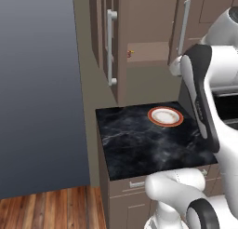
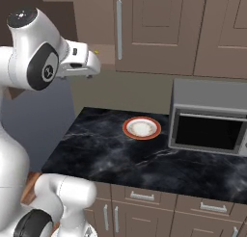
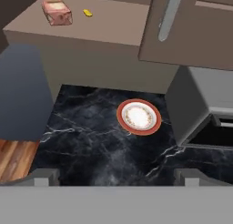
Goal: Pick the bar soap and soap dispenser from the cabinet and place them on the counter.
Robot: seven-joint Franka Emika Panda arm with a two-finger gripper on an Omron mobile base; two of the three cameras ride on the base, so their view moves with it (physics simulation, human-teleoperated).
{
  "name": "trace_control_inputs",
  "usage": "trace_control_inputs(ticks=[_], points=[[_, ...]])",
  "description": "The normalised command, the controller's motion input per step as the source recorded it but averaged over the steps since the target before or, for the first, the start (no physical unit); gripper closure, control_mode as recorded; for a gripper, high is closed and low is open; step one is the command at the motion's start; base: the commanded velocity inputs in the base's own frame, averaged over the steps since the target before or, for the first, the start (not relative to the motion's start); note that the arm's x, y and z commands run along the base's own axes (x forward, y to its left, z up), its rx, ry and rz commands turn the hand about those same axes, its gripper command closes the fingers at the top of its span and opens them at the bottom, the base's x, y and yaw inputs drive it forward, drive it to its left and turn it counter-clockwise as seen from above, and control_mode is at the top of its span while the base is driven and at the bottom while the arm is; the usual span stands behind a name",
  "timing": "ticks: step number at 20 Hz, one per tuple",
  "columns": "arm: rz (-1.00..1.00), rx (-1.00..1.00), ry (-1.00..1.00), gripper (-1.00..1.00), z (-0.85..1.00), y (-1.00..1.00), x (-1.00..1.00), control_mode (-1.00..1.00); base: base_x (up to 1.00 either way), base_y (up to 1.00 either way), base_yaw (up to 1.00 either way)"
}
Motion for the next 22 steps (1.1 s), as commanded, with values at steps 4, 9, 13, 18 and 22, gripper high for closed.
trace_control_inputs(ticks=[4, 9, 13, 18, 22], points=[[-0.09, 0.05, -0.01, -1.00, 0.06, -0.25, 0.00, -1.00, 0.00, 0.00, 0.00], [-0.05, 0.09, -0.01, -1.00, 0.11, -0.34, 0.01, -1.00, 0.00, 0.00, 0.00], [-0.04, 0.04, 0.00, -1.00, 0.09, -0.31, 0.05, -1.00, 0.00, 0.00, 0.00], [-0.01, 0.00, 0.00, -1.00, 0.05, -0.21, 0.27, -1.00, 0.00, 0.00, 0.00], [0.00, 0.00, -0.02, -1.00, 0.04, -0.16, 0.40, -1.00, 0.00, 0.00, 0.00]])
